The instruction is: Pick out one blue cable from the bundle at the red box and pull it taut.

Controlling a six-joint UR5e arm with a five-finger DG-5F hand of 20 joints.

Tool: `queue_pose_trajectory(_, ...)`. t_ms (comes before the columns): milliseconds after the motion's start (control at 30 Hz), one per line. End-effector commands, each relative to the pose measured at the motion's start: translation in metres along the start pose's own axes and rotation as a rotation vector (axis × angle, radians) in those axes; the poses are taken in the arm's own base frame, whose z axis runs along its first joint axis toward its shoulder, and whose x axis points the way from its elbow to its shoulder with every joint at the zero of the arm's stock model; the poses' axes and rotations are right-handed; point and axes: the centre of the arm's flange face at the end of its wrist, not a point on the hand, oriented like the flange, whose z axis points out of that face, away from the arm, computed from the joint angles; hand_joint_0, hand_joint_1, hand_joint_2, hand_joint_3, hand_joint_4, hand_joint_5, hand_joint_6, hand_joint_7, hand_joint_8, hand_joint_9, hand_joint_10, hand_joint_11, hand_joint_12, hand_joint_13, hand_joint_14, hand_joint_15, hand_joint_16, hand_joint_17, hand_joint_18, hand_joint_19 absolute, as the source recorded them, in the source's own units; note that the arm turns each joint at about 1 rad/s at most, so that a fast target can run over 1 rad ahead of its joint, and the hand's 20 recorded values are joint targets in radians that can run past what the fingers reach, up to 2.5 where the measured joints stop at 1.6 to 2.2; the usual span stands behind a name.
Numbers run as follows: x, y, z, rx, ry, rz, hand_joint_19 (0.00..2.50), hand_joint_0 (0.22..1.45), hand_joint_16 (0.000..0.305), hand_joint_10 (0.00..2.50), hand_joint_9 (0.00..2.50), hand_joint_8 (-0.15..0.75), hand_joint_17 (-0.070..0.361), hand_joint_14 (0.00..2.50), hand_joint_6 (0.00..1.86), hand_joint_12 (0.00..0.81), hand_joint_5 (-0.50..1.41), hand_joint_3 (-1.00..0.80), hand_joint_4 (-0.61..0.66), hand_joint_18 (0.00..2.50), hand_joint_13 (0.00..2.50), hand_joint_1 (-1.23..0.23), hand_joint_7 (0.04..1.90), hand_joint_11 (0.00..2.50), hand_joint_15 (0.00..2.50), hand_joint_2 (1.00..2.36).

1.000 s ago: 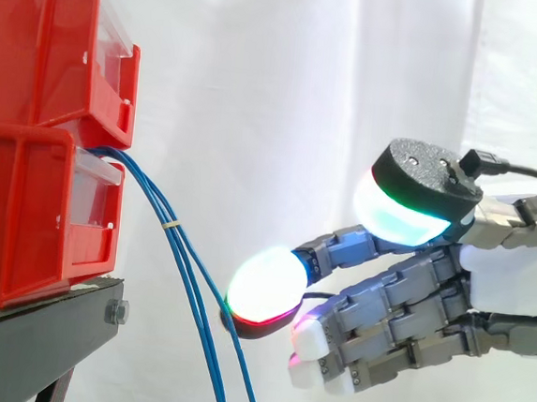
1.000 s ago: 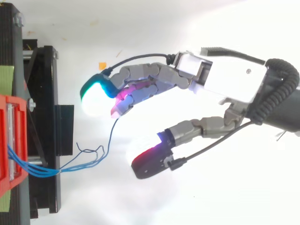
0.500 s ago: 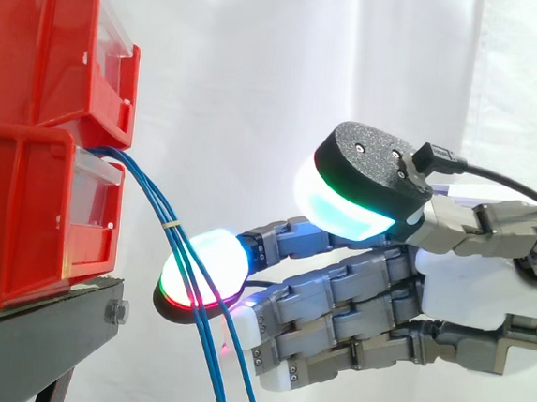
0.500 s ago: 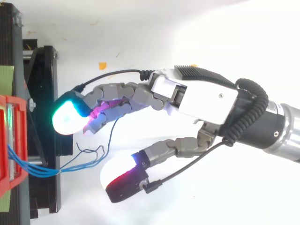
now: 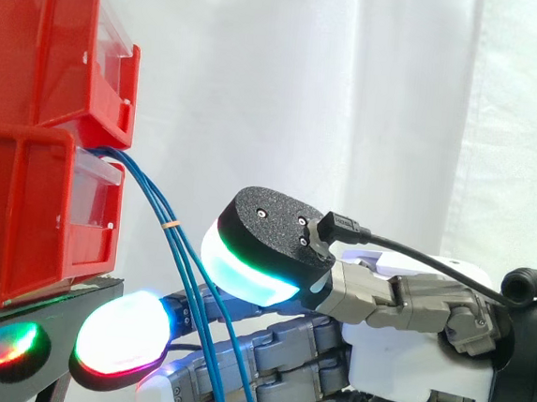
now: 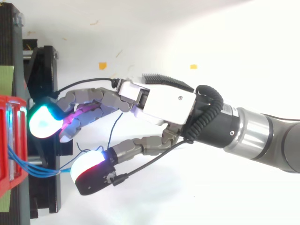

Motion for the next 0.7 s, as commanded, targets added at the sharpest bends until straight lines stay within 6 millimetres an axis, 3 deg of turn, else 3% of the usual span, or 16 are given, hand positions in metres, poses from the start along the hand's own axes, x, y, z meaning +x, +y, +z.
queue_pose_trajectory(0,-0.001,-0.003,0.000,0.010,0.003,0.004,0.41,0.49,0.052,0.02,0.80,0.270,0.116,0.01,0.50,0.339,-0.17,-0.50,0.20,0.48,0.67,-0.63,0.66,0.45,0.36,1.00)
queue_pose_trajectory(667,0.007,0.000,0.000,-0.020,0.093,0.116,0.48,0.49,0.052,0.02,0.81,0.273,0.118,0.02,0.50,0.346,-0.15,-0.50,0.21,0.51,0.73,-0.62,0.77,0.48,0.41,1.00)
